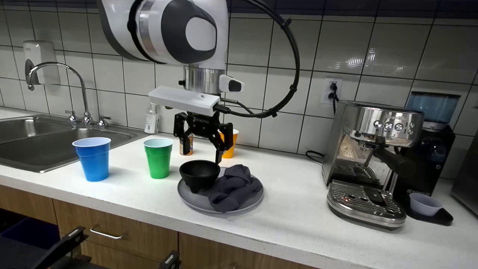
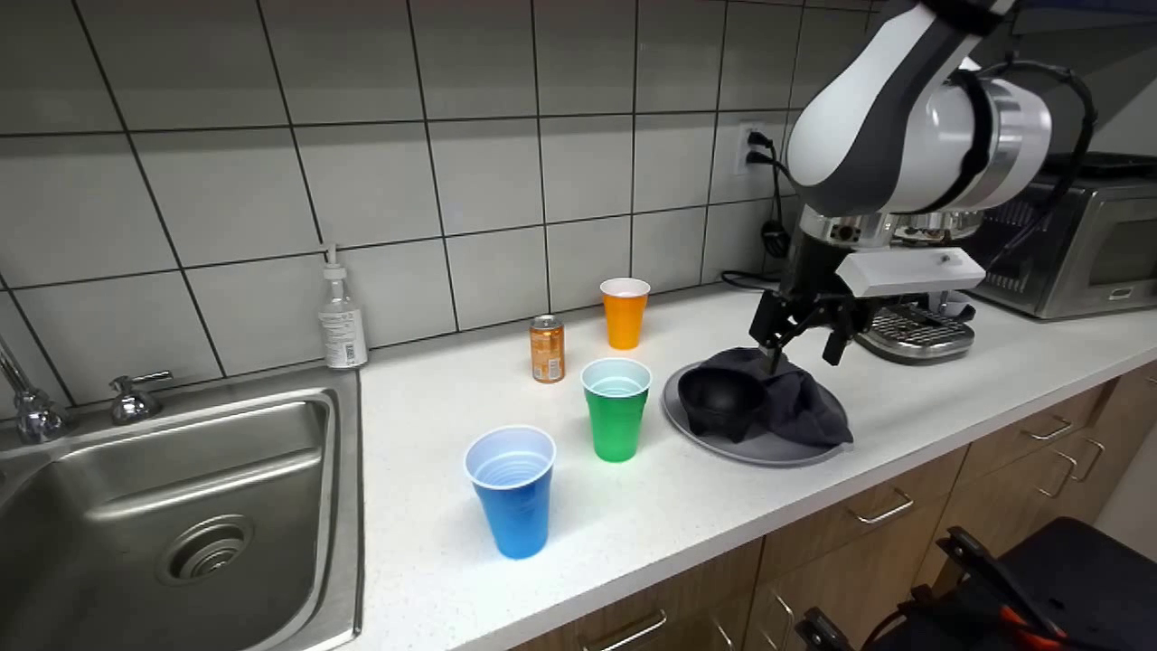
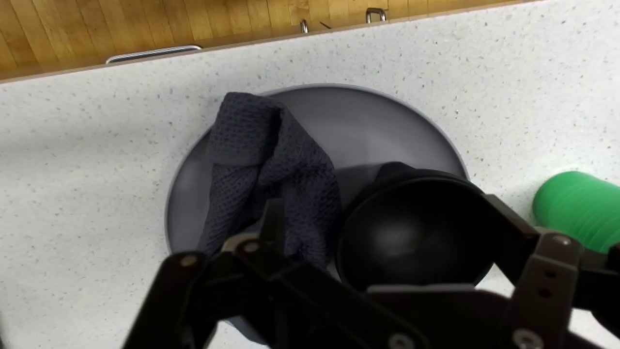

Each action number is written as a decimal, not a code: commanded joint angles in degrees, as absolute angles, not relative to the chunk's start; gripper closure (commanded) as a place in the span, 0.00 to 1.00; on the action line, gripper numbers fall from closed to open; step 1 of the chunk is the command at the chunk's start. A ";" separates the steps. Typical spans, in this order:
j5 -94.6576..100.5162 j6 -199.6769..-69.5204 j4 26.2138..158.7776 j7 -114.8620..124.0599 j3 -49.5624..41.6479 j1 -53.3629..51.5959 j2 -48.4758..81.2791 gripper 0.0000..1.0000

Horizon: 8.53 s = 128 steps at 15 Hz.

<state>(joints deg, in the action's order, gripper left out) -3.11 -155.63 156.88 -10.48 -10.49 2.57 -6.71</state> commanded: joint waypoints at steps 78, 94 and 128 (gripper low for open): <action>-13.42 -157.81 145.59 -7.40 -16.53 16.39 4.52 0.98; -15.25 -156.25 130.05 -7.25 -15.22 22.10 20.68 0.98; -14.92 -155.64 150.95 -9.73 -10.26 10.74 0.54 0.00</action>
<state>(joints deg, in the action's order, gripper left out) -14.78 -156.46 150.85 -10.38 -11.56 12.20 0.22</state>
